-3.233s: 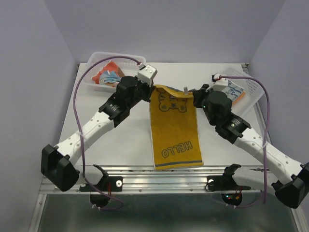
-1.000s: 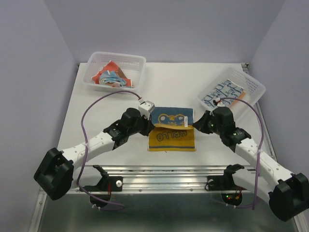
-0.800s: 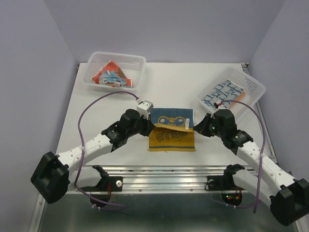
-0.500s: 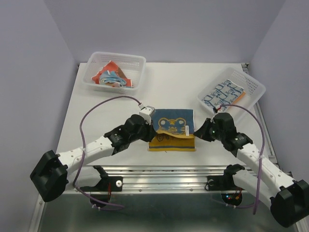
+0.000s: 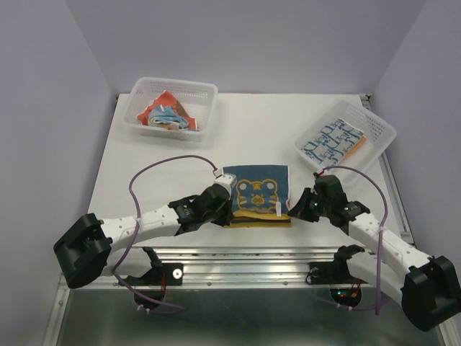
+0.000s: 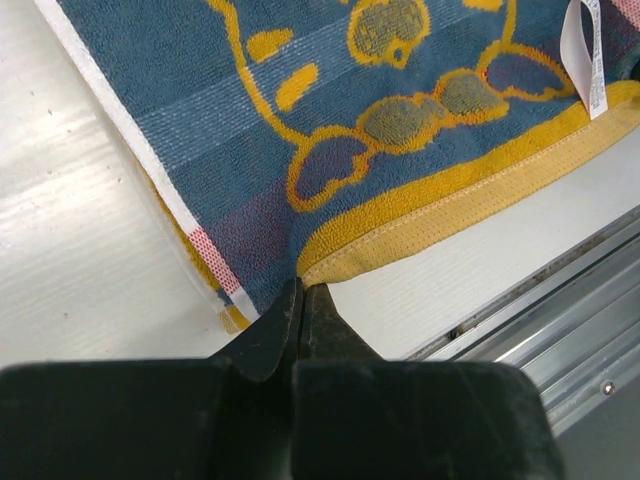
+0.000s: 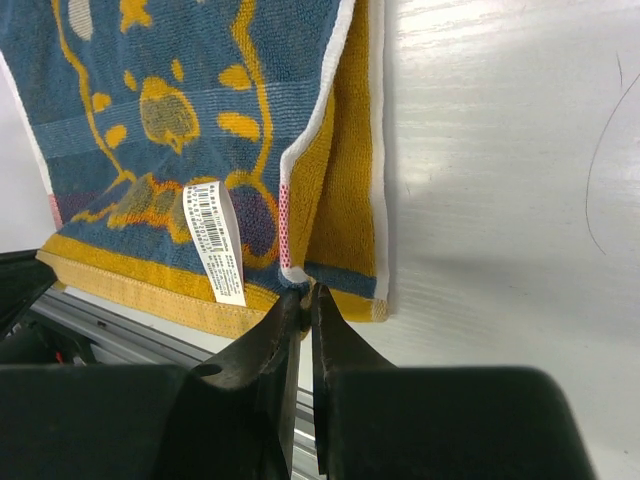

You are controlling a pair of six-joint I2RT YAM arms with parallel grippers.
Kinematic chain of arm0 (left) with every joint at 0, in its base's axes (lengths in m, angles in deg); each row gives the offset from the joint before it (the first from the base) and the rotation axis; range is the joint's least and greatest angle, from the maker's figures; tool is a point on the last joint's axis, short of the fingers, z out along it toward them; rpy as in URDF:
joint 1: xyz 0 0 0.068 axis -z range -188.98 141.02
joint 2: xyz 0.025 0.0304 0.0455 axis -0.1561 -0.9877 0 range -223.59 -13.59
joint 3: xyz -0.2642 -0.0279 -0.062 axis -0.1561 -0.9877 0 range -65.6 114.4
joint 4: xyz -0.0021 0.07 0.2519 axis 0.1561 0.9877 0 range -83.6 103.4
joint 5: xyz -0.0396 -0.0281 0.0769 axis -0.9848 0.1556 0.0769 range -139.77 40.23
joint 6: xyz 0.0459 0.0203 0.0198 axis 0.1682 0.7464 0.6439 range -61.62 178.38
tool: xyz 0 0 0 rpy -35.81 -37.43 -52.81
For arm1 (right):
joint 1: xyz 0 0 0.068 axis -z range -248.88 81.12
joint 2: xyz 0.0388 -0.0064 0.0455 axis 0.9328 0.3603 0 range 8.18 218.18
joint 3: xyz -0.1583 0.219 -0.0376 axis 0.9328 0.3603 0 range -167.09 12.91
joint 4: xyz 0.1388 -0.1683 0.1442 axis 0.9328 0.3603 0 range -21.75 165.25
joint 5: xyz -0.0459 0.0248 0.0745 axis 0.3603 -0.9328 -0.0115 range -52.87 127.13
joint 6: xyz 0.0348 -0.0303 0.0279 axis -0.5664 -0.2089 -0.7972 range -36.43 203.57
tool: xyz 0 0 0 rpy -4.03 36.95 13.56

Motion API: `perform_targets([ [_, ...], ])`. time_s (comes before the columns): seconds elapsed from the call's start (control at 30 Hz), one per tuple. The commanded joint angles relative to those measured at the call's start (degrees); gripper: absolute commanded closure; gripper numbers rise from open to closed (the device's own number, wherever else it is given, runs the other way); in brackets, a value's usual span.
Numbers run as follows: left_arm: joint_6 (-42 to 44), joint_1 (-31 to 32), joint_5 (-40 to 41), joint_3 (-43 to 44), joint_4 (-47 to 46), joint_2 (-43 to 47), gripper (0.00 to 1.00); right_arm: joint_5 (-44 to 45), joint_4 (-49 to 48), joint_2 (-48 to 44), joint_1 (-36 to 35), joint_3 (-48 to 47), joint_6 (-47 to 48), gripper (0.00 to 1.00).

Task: Fold and stack the towels
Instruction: Fold the towel

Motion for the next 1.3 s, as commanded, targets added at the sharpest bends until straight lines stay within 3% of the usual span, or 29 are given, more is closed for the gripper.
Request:
perform_targets([
  [0.0,-3.41,2.13,4.02,1.33,3.86,-0.11,1.0,-1.25,-1.85,0.38,-0.5,2.29,-1.26,0.99],
  [0.13,-5.27,3.53,6.49,3.18,8.87,-0.82,0.98,-1.95,-3.08,2.04,-0.5,3.35,-1.61,0.95],
  [0.27,-6.76,5.03,8.16,3.71,10.81,-1.34,0.72,-3.36,-5.19,3.01,-0.5,4.76,-2.14,0.93],
  [0.37,-7.29,6.69,8.86,3.71,11.51,-1.08,0.58,-3.45,-4.93,2.67,-0.59,5.11,-1.87,0.8],
  [0.47,-8.34,8.63,10.88,3.88,12.48,0.67,0.53,-3.71,-4.06,1.26,-0.5,5.02,-0.38,0.59],
  [0.5,-8.69,8.81,11.15,3.88,12.74,1.37,0.46,-4.15,-3.97,0.39,-0.5,5.02,-0.21,0.47],
  [0.53,-8.87,9.07,11.15,3.88,13.18,3.03,0.36,-4.59,-4.05,-0.14,-0.59,5.02,-0.03,0.43],
  [0.57,-9.05,9.16,11.06,3.8,13.19,3.92,0.09,-5.02,-3.62,-0.84,-0.42,4.76,0.49,0.35],
  [0.6,-9.14,9.16,11.06,3.79,13.19,4.89,0.01,-5.29,-3.27,-1.29,-0.5,4.41,0.93,0.32],
  [0.67,-9.4,9.16,12.11,4.06,13.97,7.34,0.01,-5.64,-2.48,-2.87,-0.5,3.01,2.86,0.24],
  [0.7,-10.01,9.16,13.16,4.67,14.15,8.05,0.01,-4.95,-1.25,-3.22,-0.42,1.26,3.66,0.0],
  [0.77,-9.41,8.29,18.49,6.33,12.5,10.07,0.01,-2.85,-0.71,-4.45,-0.5,-2.68,6.54,0.0],
  [0.9,-3.88,4.77,19.33,8.01,6.25,8.94,0.01,-1.17,-6.77,-1.22,-0.85,-5.6,8.05,0.0],
  [0.93,-1.95,1.2,18.98,8.54,5.46,7.81,0.01,0.75,-7.47,0.19,-1.12,-7.96,8.49,0.0],
  [1.13,5.88,-14.11,8.44,11.35,-2.01,1.84,0.01,13.24,-9.5,11.25,-3.4,-16.41,10.25,0.0],
  [1.27,9.93,-17.72,4.74,14.16,-6.06,-4.74,0.01,17.73,-9.86,18.47,-3.49,-21.24,10.61,0.0],
])
